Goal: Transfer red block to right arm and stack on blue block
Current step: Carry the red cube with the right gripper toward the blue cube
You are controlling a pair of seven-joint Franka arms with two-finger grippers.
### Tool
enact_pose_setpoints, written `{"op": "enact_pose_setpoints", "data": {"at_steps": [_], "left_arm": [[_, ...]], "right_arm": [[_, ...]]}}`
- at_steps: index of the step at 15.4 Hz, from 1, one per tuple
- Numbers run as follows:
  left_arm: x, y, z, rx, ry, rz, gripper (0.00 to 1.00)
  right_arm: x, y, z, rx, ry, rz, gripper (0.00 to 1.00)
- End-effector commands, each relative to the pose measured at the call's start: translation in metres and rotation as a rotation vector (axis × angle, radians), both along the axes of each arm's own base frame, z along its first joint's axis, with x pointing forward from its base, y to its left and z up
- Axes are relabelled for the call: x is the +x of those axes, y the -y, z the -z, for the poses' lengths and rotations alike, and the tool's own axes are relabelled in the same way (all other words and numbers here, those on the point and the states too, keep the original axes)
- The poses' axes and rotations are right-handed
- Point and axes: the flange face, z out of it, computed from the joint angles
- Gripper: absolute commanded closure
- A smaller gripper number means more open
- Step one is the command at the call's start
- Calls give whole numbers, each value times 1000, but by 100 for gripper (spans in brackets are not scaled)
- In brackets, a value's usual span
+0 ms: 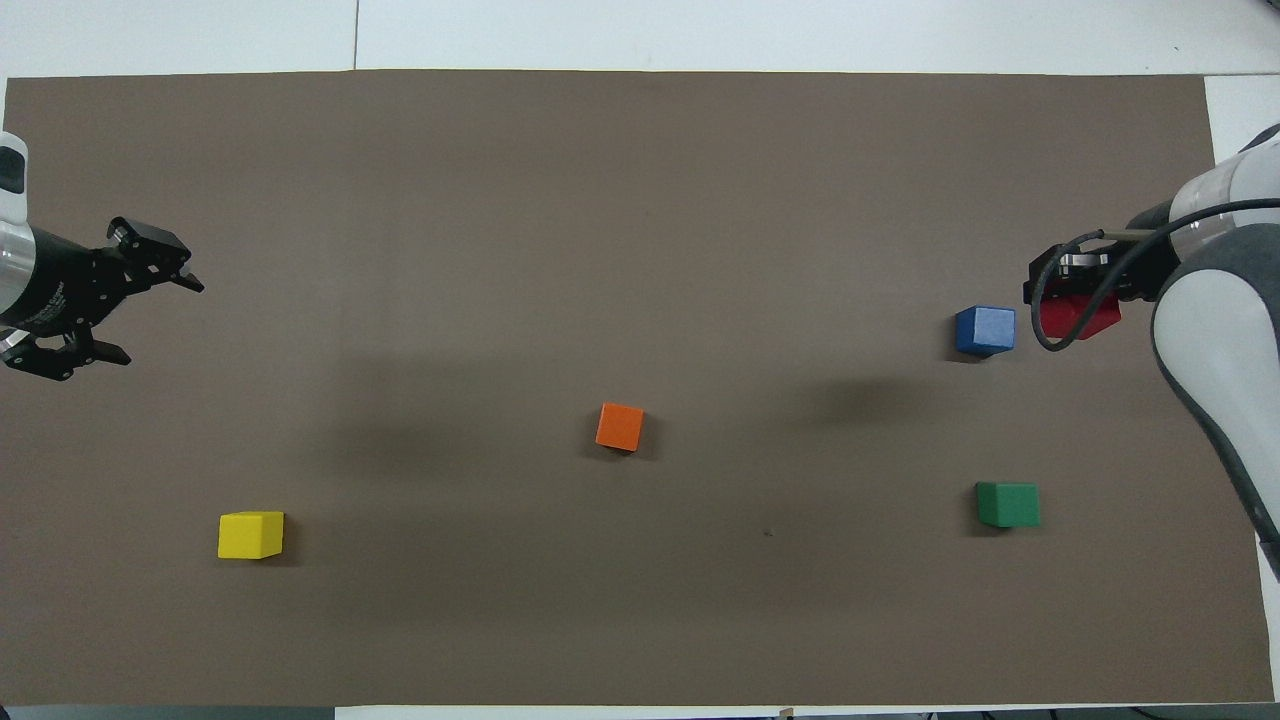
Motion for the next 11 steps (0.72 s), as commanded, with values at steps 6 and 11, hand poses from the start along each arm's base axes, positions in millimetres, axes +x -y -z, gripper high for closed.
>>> {"op": "enact_pose_setpoints", "data": {"at_steps": [6, 11], "left_arm": [[-7, -6, -6, 108, -74, 504, 0], [-9, 19, -7, 66, -52, 551, 0]], "right_arm": [[0, 5, 50, -139, 38, 44, 100], [-30, -10, 93, -125, 118, 53, 100]]}}
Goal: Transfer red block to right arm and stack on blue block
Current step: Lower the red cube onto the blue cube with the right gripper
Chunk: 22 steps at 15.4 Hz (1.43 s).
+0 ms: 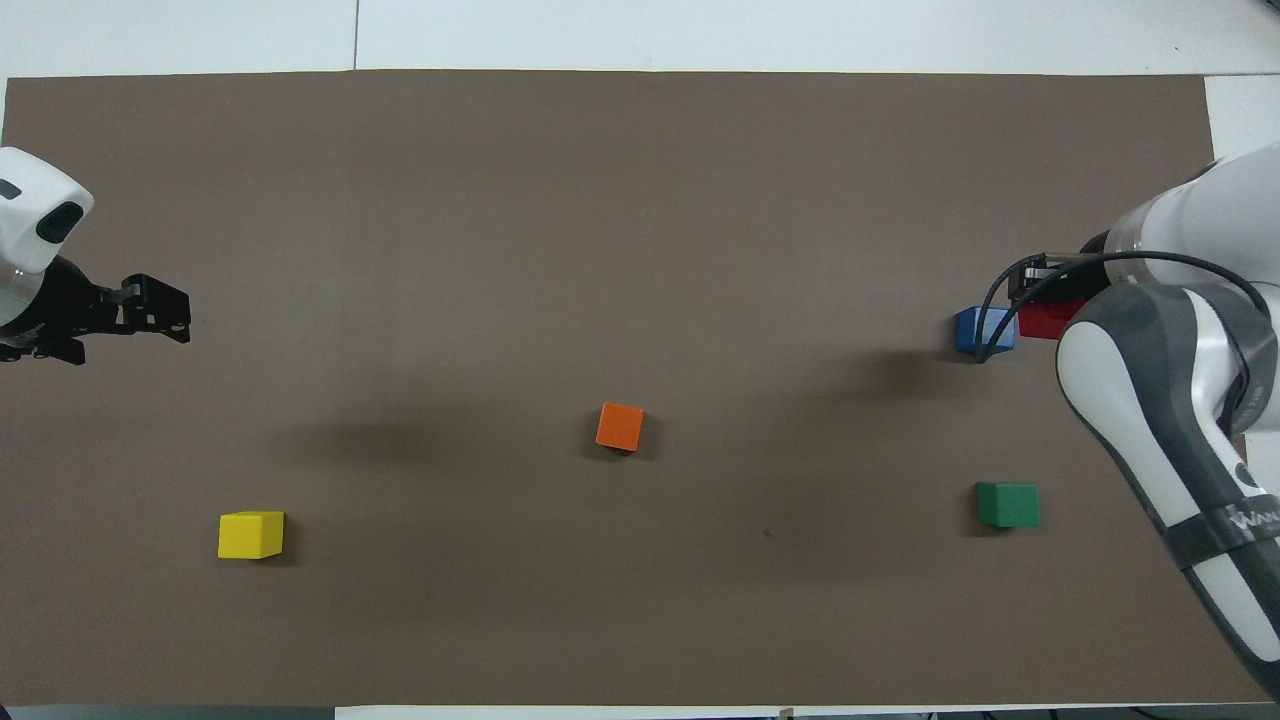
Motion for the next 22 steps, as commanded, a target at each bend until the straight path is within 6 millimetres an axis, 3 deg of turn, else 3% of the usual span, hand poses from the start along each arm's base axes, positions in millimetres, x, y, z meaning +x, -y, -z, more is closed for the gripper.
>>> {"op": "enact_pose_setpoints", "data": {"at_steps": [1, 2, 6, 9, 13, 17, 22], "left_arm": [[-5, 17, -6, -11, -12, 49, 0], [-8, 26, -10, -8, -13, 68, 0], [-21, 26, -1, -8, -90, 115, 0], [-30, 36, -3, -4, -129, 132, 0], [-45, 47, 2, -1, -181, 144, 0], [-49, 25, -2, -99, -139, 97, 0], [-40, 26, -3, -109, -112, 154, 0]], "right_arm": [[-27, -11, 15, -10, 62, -1, 100], [-27, -11, 18, -8, 72, -1, 100], [-22, -3, 26, -8, 98, 10, 100], [-18, 14, 39, -29, 105, 20, 100], [-15, 14, 51, -28, 106, 28, 100], [-13, 9, 62, -24, 95, 56, 100], [-9, 8, 72, -22, 109, 55, 100]]}}
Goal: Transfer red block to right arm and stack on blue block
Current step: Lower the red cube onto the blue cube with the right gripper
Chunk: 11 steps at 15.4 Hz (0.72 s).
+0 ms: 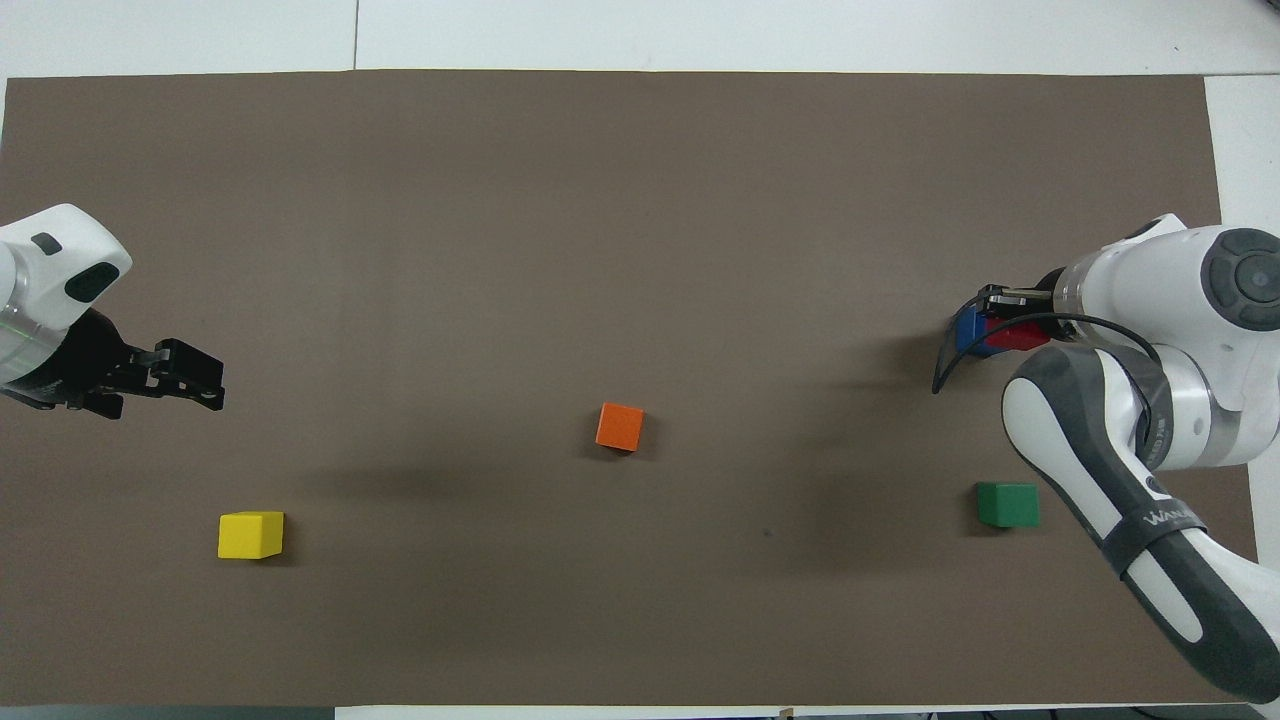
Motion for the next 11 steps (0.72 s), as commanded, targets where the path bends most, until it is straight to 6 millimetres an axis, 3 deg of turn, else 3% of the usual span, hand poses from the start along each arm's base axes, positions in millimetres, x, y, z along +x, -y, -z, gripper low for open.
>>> {"op": "enact_pose_setpoints", "data": {"at_steps": [1, 4, 7, 10, 11], "left_arm": [[0, 8, -5, -12, 43, 20, 0], [2, 8, -7, -13, 65, 23, 0], [5, 9, -22, -13, 83, 16, 0], [10, 5, -10, -13, 37, 13, 0], [20, 0, -24, -16, 67, 7, 0]], "right_arm": [[2, -1, 8, -15, 22, 12, 100], [3, 1, 13, -14, 29, 12, 100], [3, -2, 15, -14, 25, 13, 100], [3, -2, 15, -14, 25, 12, 100], [3, -2, 15, -14, 24, 14, 100]]}}
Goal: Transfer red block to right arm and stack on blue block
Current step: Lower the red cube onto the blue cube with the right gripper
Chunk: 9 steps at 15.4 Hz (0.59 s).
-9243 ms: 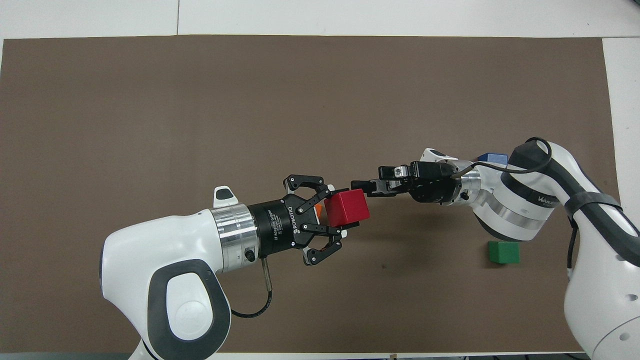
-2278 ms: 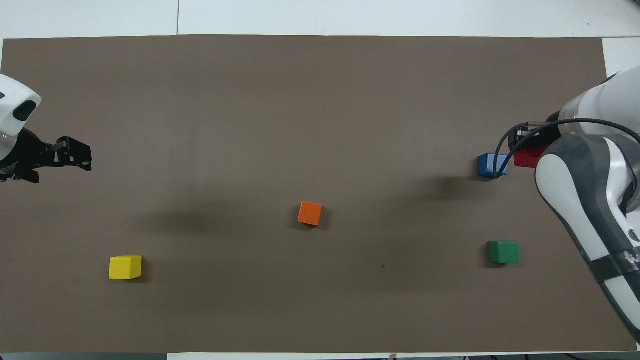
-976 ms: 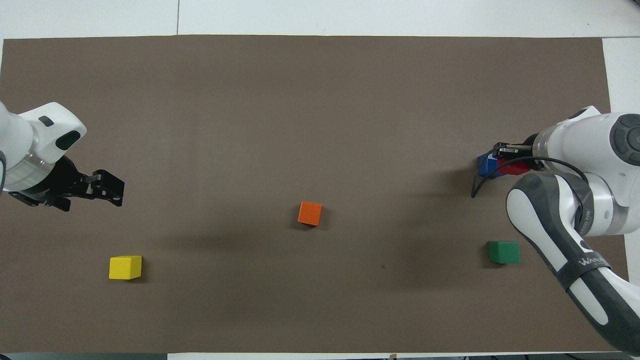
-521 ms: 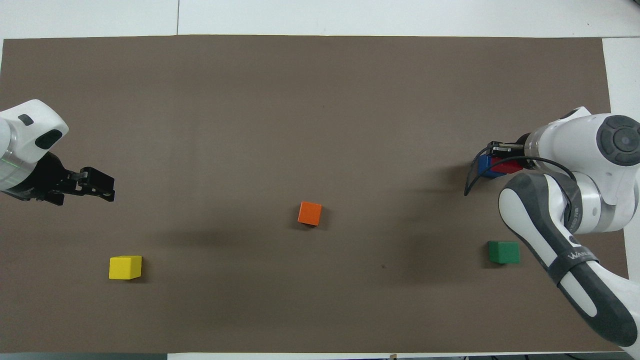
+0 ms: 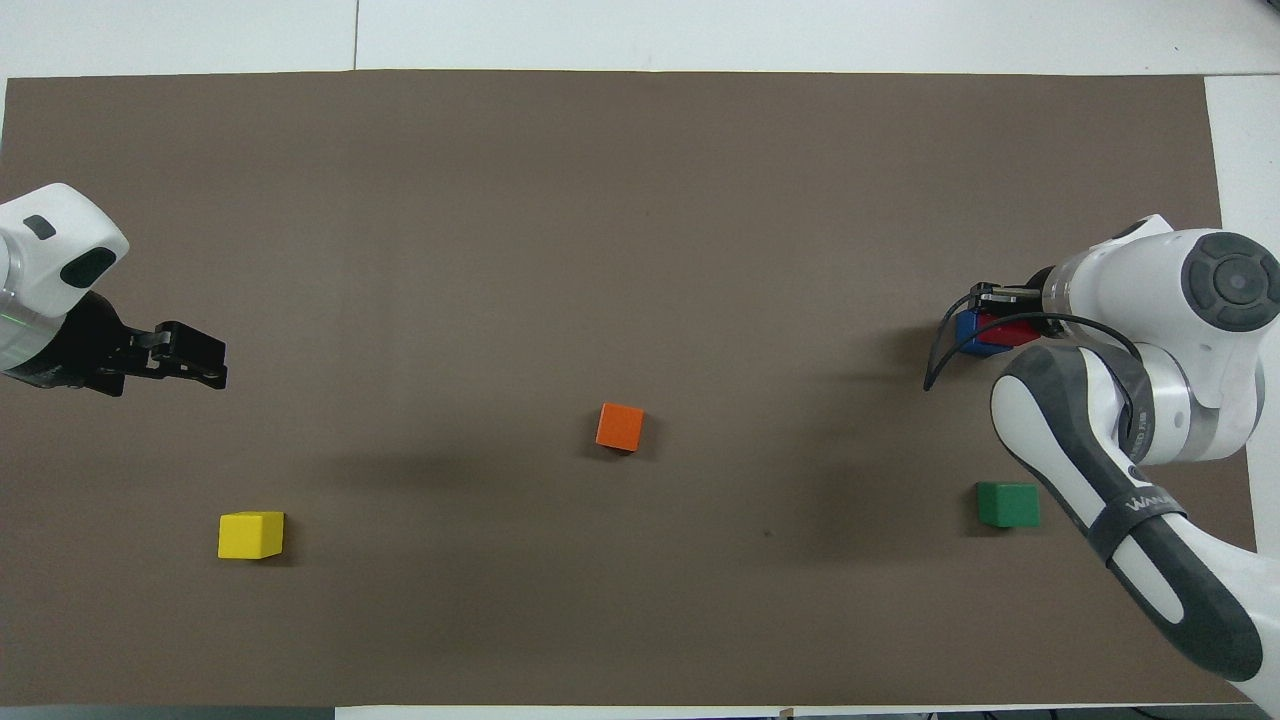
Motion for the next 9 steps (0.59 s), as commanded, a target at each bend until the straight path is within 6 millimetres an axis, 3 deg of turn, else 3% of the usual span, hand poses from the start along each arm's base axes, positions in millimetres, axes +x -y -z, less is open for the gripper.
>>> {"op": "enact_pose_setpoints", "data": {"at_steps": [1, 4, 9], "left_arm": [[18, -8, -11, -14, 0, -6, 0], [15, 6, -14, -11, 6, 19, 0], [12, -1, -18, -11, 20, -1, 0]], "right_arm": [[-1, -2, 1, -14, 13, 15, 100], [-5, 0, 5, -14, 6, 18, 100], [-6, -1, 5, -14, 4, 16, 100]]}}
